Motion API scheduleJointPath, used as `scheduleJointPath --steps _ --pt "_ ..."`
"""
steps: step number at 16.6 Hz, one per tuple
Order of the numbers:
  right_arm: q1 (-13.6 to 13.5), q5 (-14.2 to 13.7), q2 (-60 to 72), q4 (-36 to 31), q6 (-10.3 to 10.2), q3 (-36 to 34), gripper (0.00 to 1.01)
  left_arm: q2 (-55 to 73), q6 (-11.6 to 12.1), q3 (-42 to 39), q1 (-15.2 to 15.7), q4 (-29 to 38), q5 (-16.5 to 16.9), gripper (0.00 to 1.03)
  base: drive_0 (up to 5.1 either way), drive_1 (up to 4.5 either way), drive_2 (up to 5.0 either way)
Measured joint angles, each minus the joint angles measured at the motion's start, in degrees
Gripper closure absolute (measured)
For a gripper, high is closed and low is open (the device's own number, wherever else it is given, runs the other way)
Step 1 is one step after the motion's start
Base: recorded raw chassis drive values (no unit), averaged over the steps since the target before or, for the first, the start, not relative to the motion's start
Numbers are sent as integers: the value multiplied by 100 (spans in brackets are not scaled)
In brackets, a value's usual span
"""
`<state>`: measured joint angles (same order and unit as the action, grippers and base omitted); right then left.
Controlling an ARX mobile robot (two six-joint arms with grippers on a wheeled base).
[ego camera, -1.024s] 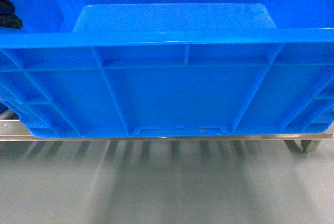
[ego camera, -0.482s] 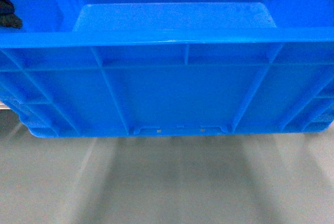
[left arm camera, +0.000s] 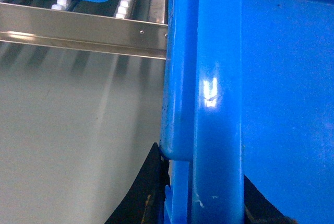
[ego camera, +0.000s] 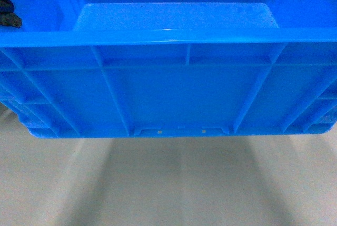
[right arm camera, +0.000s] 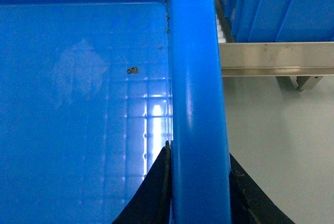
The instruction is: Place box next to blue box on left shelf
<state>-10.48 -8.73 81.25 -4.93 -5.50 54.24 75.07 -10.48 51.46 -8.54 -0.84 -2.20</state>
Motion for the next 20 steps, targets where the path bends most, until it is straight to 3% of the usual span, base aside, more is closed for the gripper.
scheduleJointPath --steps 6,20 --pt "0 2 0 -9 2 0 82 0 0 0 0 2 0 86 0 0 0" --pt "0 0 -11 -11 2 0 82 -7 0 0 0 2 0 86 8 426 -410"
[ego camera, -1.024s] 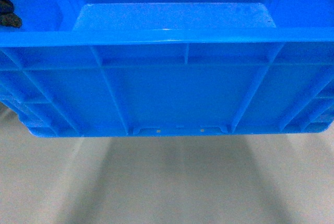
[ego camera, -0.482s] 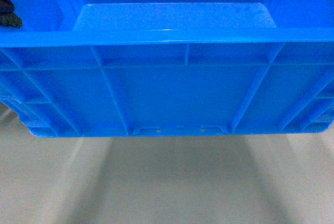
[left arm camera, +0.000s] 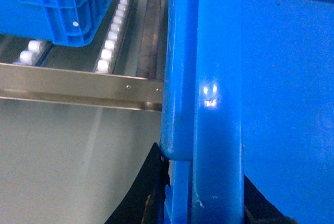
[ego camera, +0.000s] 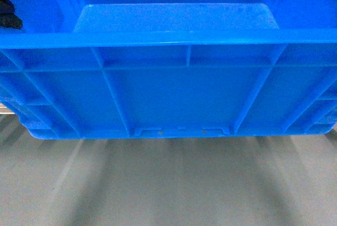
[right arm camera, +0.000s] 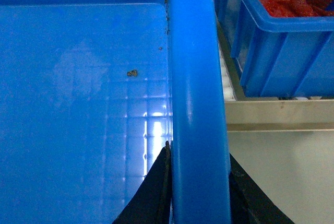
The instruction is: Place box next to blue box on left shelf
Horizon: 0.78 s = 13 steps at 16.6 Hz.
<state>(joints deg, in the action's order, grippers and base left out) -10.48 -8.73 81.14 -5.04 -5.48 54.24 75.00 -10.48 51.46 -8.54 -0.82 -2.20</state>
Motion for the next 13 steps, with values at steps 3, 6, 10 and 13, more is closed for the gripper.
scheduleJointPath --steps 3,6,10,13 --pt "0 0 0 -11 0 0 82 0 0 0 0 9 0 86 17 438 -404" --pt "0 -2 0 0 0 0 82 0 0 0 0 4 0 86 19 440 -402" --pt "0 0 2 -15 2 0 82 0 0 0 0 2 0 86 1 422 -420" --pt "0 -4 2 -4 -2 0 82 0 11 0 0 17 2 86 -10 411 -431"
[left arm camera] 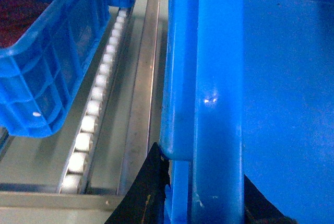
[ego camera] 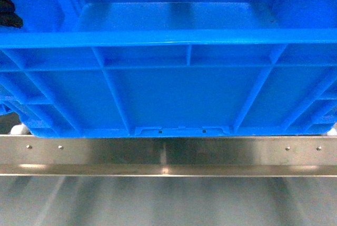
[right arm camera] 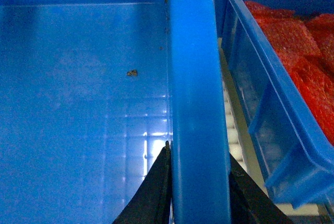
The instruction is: Place box next to blue box on left shelf
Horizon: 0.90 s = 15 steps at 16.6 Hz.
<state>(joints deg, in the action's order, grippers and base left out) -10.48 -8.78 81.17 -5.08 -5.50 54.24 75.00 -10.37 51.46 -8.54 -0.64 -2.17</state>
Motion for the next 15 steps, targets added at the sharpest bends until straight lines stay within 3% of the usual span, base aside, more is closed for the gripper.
scheduleJointPath --steps 9,15 --pt "0 4 0 9 0 0 82 2 -11 0 0 -17 -2 86 -2 420 -424" --pt "0 2 11 -2 0 0 82 17 -11 0 0 -2 0 86 0 0 0"
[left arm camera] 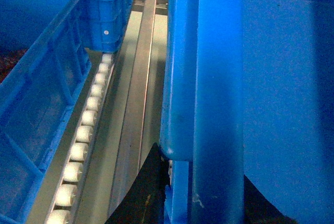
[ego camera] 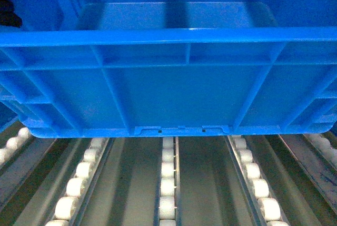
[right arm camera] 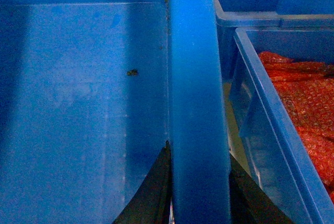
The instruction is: Place box next to blue box on left shelf
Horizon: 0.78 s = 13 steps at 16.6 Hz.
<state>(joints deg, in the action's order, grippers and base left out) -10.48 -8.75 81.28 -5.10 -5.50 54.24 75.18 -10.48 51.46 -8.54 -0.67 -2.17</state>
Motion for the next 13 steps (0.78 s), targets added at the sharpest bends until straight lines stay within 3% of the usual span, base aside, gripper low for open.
scheduleJointPath --steps 13 --pt "0 0 -2 2 0 0 82 0 0 0 0 -7 0 86 0 0 0"
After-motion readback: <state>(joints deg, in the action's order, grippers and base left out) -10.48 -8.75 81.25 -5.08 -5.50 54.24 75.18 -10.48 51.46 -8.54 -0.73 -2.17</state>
